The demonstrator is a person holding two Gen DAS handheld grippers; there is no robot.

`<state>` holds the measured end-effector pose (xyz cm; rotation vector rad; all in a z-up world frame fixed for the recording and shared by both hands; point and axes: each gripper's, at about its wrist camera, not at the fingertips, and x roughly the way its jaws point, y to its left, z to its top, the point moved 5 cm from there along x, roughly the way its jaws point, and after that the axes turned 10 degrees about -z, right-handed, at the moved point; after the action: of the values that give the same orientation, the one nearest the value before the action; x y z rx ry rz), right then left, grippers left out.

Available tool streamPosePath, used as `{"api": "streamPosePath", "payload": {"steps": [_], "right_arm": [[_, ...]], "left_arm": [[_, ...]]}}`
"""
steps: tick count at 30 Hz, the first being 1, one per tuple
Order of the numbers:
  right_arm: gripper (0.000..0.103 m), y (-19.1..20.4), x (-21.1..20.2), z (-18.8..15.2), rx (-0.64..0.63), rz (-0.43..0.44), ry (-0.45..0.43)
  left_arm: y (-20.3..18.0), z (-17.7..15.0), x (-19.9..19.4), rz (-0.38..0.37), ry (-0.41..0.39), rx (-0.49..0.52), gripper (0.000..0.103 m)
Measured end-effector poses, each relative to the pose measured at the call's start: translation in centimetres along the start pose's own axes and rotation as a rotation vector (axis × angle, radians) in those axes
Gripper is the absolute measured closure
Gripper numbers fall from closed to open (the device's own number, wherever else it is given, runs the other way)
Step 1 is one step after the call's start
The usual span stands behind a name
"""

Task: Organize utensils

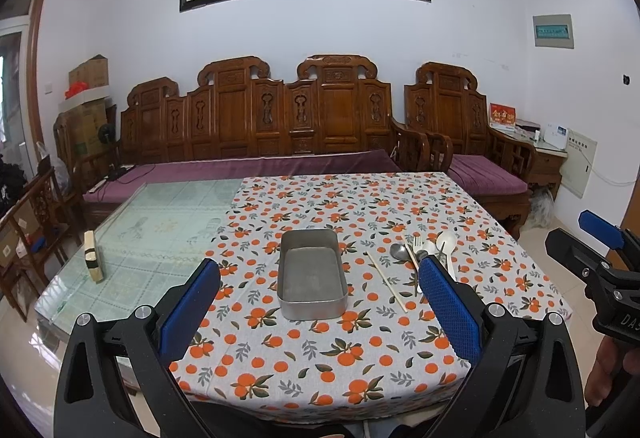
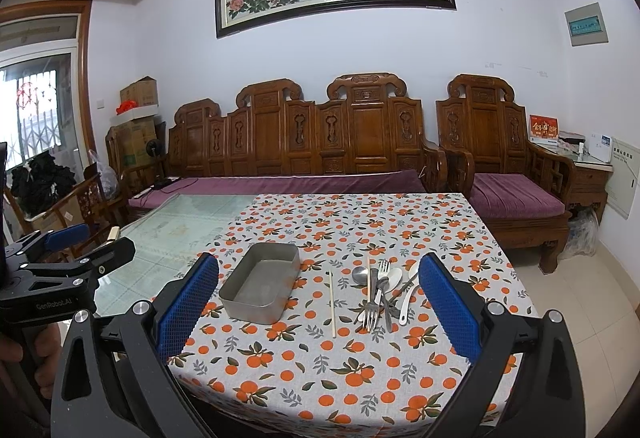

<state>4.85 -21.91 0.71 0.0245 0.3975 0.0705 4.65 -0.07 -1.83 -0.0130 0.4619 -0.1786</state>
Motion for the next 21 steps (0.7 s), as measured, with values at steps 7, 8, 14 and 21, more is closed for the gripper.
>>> {"api": "streamPosePath", "payload": {"steps": [7, 8, 14, 21], "right_arm": [[0.003, -0.02, -0.03, 0.00, -0.001, 0.000, 0.000], [0.003, 0.12, -0.10, 0.01, -0.002, 0.000, 0.000], [0.003, 0.53, -0.24, 0.07, -0.001, 0.000, -0.002], [0.002, 0.47, -0.24, 0.06, 0.000, -0.002, -0.003]], "left_arm": [[-0.06, -0.01, -0.05, 0.000, -0.001, 0.001, 0.007], [-0.09, 0.00, -0.03, -0.001, -0.001, 0.000, 0.007], [-0.25, 0.00, -0.15, -0.001, -0.001, 0.001, 0.007], [-0.31, -0.01, -0.13, -0.001, 0.000, 0.002, 0.007]]}}
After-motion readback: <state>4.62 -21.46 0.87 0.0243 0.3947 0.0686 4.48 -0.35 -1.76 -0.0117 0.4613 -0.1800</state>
